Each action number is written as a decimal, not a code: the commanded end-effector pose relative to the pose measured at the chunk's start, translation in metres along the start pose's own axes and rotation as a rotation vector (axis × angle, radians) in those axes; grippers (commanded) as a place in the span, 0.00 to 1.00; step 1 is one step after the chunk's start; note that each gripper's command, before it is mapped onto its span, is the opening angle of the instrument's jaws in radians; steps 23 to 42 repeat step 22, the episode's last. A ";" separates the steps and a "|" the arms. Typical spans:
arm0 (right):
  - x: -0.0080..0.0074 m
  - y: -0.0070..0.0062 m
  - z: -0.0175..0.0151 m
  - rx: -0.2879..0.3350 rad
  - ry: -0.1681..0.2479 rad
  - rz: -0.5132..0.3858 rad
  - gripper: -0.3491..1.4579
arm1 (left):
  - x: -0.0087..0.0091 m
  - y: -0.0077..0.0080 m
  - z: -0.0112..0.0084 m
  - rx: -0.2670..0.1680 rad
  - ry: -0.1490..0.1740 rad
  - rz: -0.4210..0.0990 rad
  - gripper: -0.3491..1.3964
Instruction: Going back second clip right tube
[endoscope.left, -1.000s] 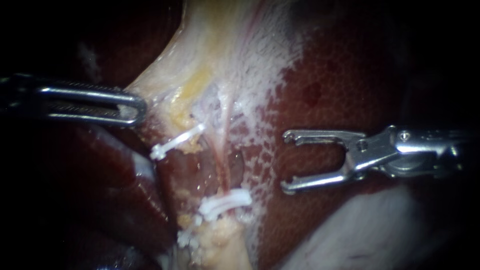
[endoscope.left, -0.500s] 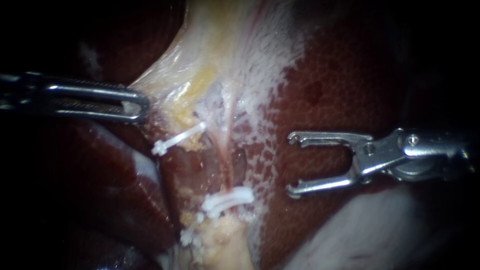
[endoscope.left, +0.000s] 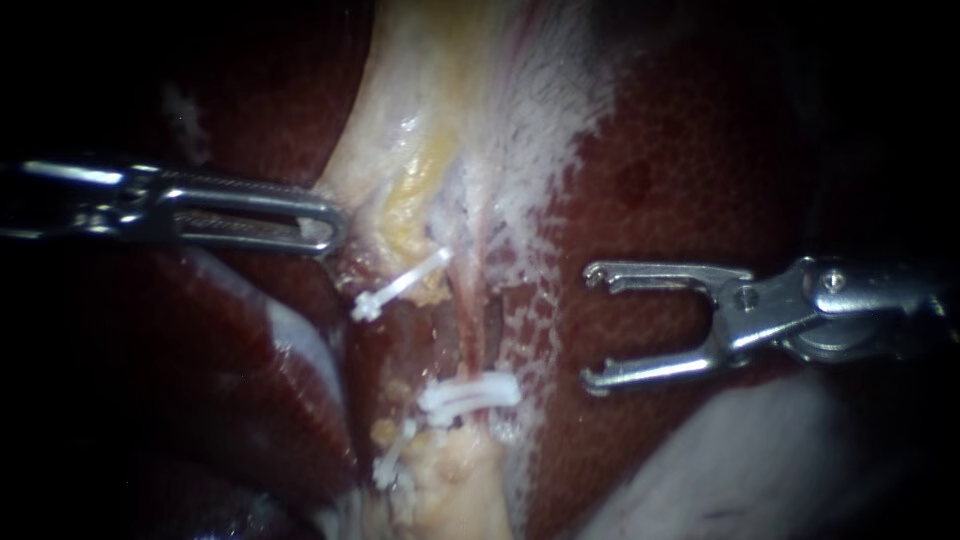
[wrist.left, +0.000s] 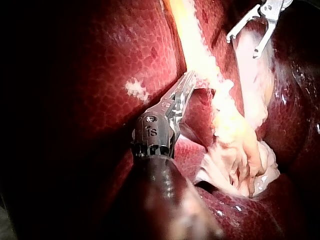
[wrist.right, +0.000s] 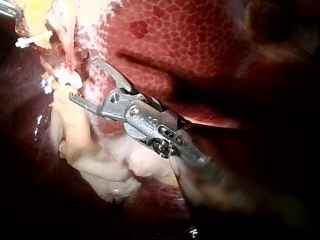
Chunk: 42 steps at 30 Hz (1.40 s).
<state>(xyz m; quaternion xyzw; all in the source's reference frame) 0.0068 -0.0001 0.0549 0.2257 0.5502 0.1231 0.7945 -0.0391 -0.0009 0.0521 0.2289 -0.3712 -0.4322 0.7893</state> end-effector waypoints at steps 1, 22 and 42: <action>0.0000 0.0000 0.0000 -0.001 0.000 0.000 0.52 | 0.0001 -0.0001 0.0002 0.002 0.004 0.000 0.00; 0.0000 0.0000 -0.0002 0.009 0.000 -0.012 0.52 | 0.0001 -0.0001 0.0005 0.003 0.007 0.001 0.00; 0.0000 0.0000 -0.0002 0.009 0.000 -0.012 0.52 | 0.0001 -0.0001 0.0005 0.003 0.007 0.001 0.00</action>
